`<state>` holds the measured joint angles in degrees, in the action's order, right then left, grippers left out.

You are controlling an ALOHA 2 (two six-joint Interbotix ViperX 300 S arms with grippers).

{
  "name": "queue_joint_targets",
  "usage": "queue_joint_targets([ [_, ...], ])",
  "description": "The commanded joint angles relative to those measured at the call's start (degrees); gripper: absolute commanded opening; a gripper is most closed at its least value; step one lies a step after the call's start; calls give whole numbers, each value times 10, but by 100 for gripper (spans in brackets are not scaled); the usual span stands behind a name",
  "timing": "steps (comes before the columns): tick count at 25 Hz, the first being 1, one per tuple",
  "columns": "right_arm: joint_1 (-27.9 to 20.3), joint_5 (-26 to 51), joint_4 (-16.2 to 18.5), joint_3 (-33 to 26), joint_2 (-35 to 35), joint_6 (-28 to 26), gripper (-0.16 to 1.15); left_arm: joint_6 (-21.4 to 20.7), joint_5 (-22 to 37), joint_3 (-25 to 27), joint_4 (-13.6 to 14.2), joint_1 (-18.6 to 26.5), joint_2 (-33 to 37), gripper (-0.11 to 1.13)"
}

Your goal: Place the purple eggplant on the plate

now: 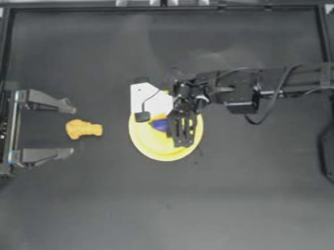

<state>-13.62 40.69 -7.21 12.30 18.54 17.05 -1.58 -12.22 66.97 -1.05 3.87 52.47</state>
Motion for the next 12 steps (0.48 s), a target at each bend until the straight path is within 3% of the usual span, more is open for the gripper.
queue_joint_targets([
  [1, 0, -2, 0, -14, -12, 2, 105, 0, -3, -8, 0, 0, -9, 103],
  [4, 0, 1, 1, -14, -12, 2, 99, 0, -3, -7, 0, 2, -9, 103],
  [12, -10, 18, -1, -18, -31, 1, 100, 0, -3, -5, 0, 4, -9, 103],
])
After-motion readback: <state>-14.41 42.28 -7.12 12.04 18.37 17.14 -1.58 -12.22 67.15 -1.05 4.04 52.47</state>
